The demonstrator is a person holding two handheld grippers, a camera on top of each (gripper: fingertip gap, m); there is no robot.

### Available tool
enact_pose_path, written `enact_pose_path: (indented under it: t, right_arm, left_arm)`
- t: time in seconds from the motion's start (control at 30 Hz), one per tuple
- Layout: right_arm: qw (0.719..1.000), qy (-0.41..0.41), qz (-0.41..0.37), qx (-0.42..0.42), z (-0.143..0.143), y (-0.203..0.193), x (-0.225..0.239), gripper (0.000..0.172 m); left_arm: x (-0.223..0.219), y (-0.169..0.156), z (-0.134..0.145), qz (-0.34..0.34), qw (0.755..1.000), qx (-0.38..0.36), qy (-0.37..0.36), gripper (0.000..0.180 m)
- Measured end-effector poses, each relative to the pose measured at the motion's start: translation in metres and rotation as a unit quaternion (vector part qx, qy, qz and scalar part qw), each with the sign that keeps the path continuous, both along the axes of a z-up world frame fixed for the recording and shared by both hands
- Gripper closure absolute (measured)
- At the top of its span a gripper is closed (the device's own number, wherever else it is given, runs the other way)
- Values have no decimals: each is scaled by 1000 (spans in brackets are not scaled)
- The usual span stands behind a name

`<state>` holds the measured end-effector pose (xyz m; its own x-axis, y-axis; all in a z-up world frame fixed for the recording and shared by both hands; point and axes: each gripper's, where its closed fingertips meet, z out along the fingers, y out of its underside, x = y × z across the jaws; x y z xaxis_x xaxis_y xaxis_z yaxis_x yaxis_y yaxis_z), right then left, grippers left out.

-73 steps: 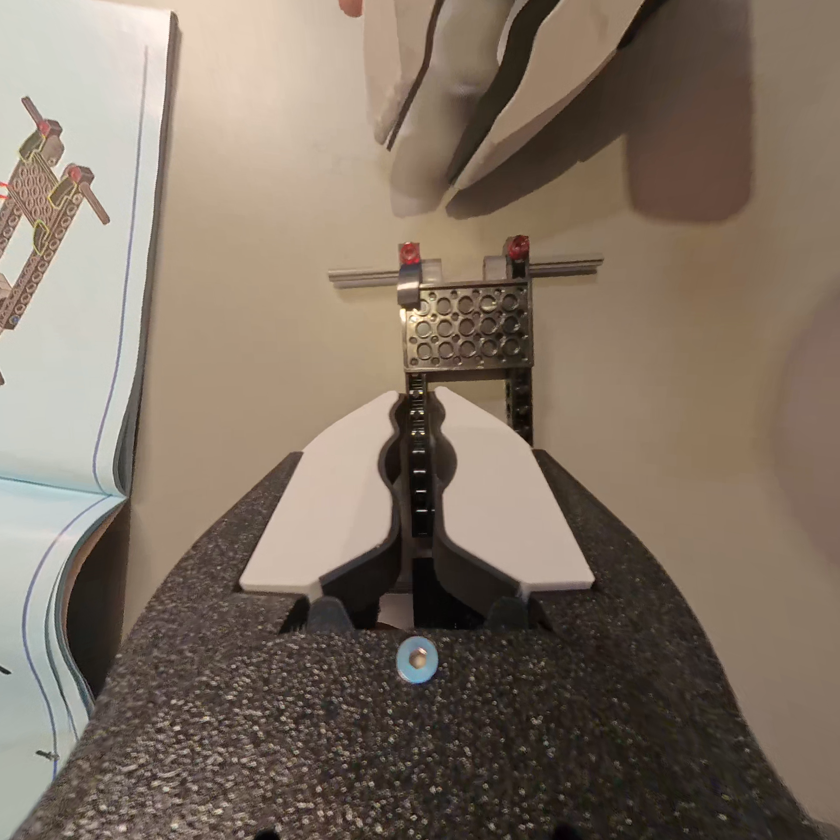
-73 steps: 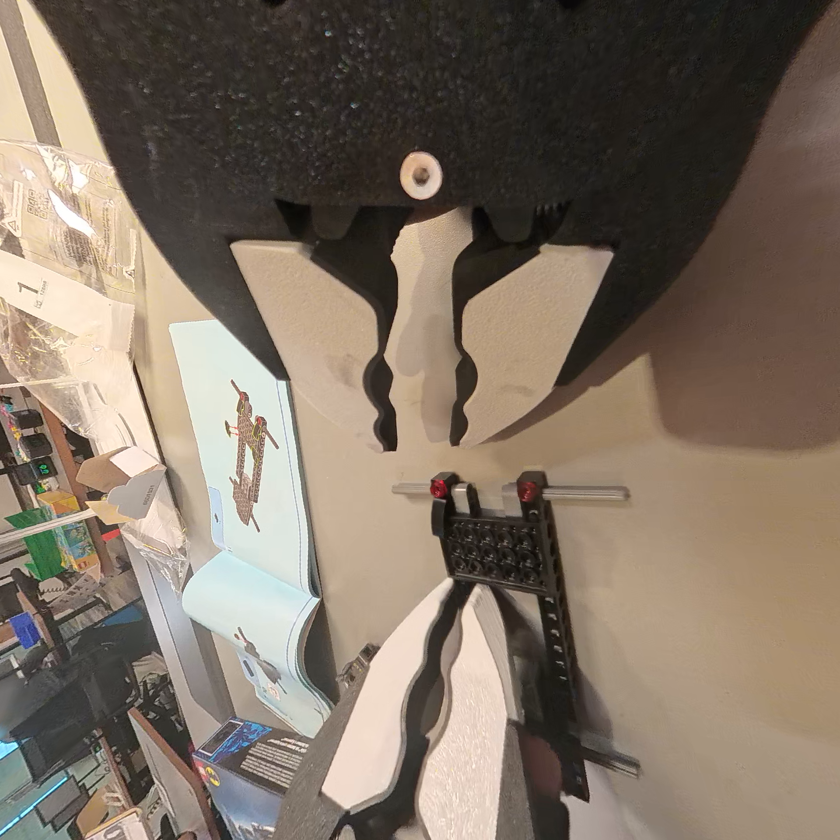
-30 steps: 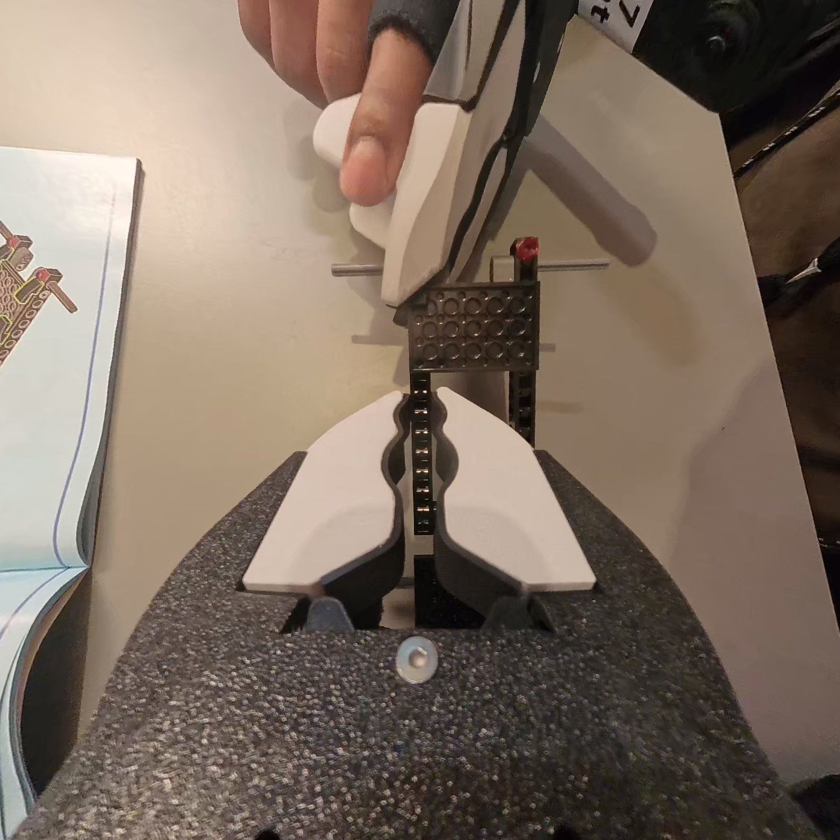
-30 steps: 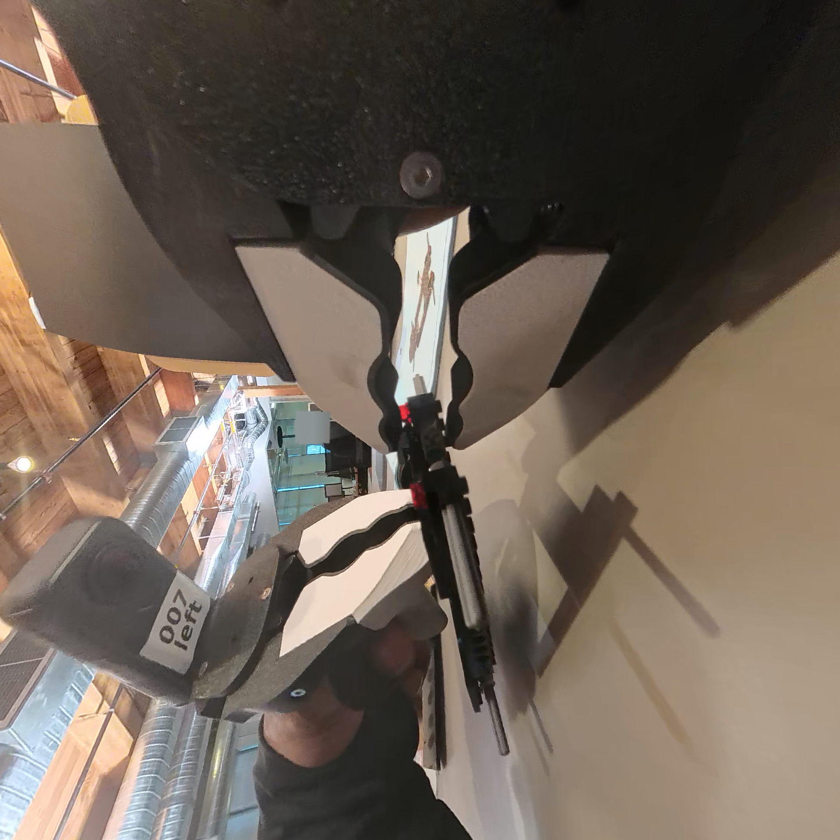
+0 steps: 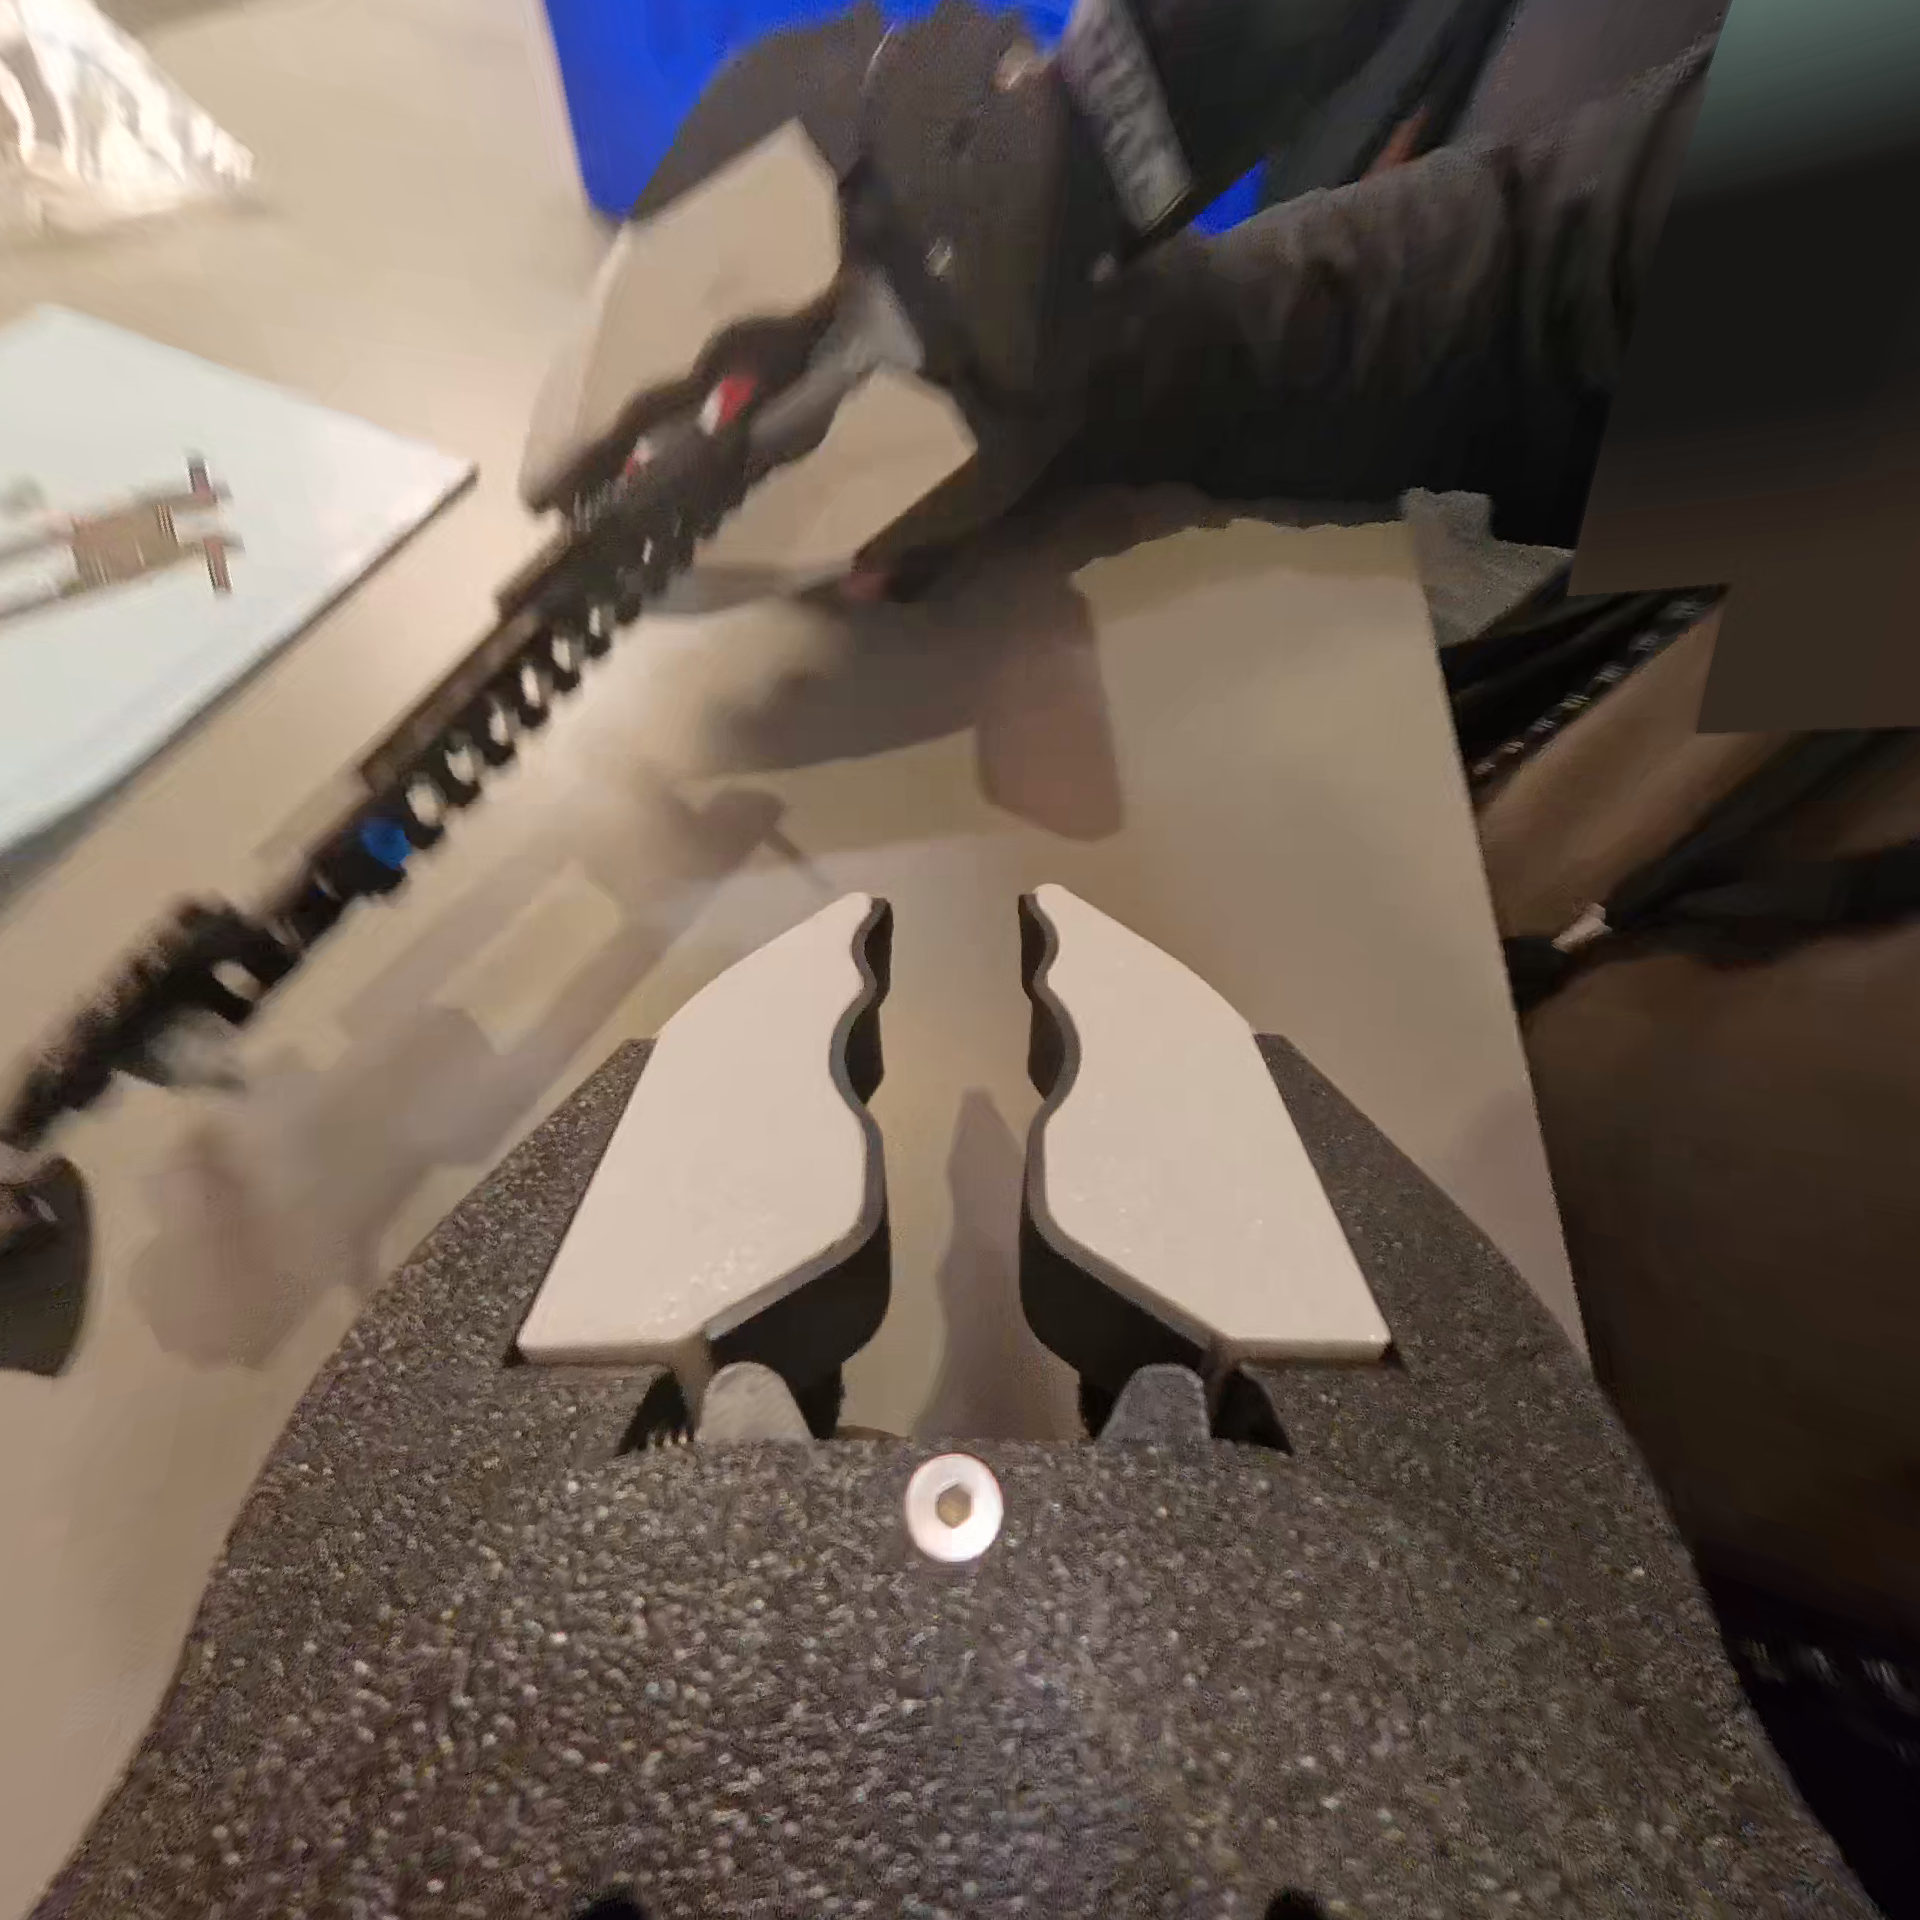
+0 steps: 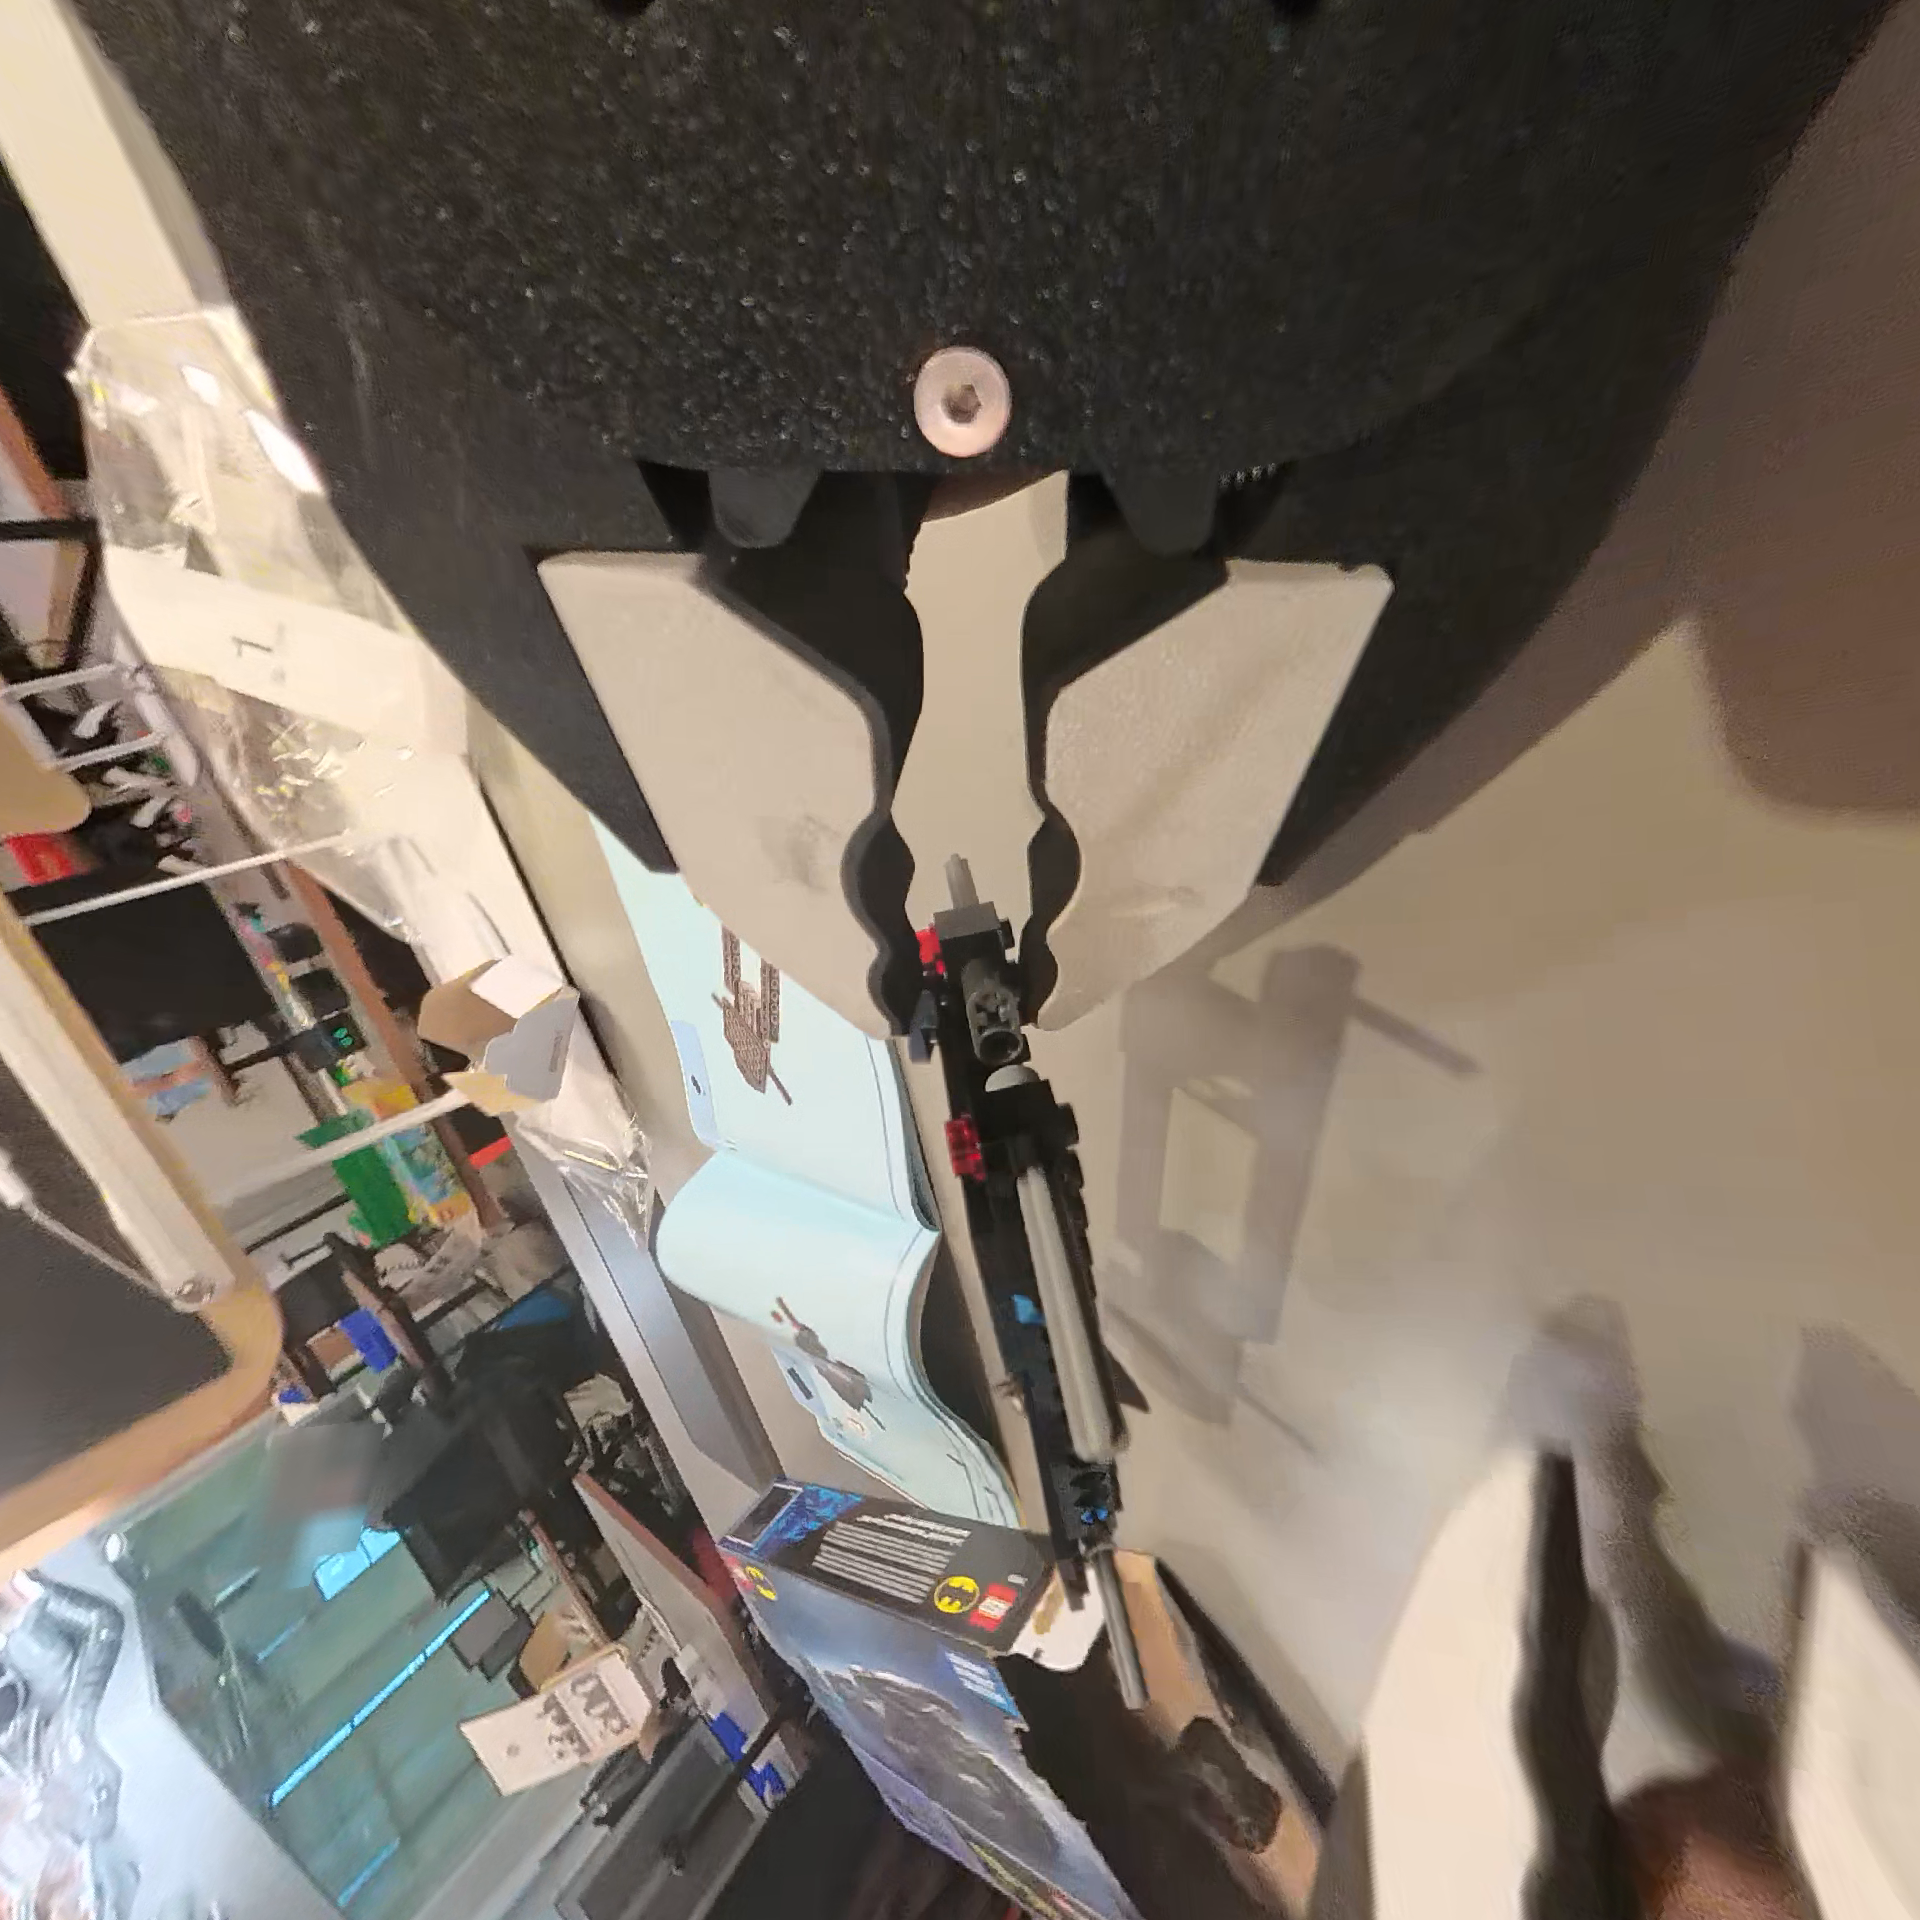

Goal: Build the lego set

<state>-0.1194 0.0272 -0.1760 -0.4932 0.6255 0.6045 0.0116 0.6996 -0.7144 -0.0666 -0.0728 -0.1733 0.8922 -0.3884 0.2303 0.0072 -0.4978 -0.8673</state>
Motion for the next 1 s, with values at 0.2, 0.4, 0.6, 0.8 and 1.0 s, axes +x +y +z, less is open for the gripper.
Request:
enact_pose_path:
  t: [0.2, 0.4, 0.6, 0.8, 1.0]
  right_arm:
    - [997, -19, -23, -67, 9, 7, -1, 153]
    - [986, -28, -32, -161, 25, 15, -6, 154]
    - [968, -40, -20, -247, 39, 7, -8, 154]
    - [967, -16, -25, -253, 49, 7, -5, 154]
    - [962, 3, -16, -271, 58, -1, 2, 154]
  left_arm:
    - [-33, 22, -12, 107, 993, -25, 34, 153]
    - [-41, 53, -3, 166, 980, -20, -104, 150]
    - [-62, 87, 40, 153, 963, 125, -183, 147]
    - [-57, 91, 62, 95, 950, 205, -215, 141]
    - [-56, 87, 75, 102, 916, 249, -298, 153]
